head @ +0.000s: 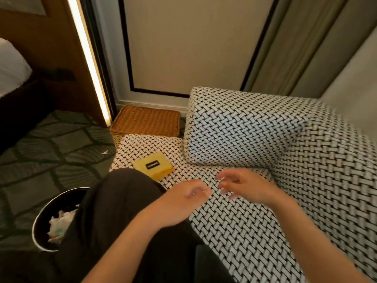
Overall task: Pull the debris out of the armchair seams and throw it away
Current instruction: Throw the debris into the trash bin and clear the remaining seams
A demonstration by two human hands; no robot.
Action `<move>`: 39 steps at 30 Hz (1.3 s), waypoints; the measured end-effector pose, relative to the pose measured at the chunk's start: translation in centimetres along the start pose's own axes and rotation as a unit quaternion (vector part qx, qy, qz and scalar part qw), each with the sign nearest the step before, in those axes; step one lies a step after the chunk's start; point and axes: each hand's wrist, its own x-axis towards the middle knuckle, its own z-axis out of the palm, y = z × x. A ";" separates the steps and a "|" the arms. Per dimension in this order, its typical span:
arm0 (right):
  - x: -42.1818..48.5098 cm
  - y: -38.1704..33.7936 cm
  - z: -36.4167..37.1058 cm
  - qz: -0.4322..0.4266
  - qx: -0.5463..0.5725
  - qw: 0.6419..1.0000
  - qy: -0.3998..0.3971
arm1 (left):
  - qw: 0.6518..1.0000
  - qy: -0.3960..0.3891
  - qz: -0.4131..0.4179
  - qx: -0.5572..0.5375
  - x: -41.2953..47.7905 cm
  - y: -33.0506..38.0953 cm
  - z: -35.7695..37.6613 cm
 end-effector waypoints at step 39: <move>-8.4 18.4 0.2 0.446 -0.277 0.848 -0.066 | 0.949 -0.059 -0.214 -0.223 4.5 -2.6 18.7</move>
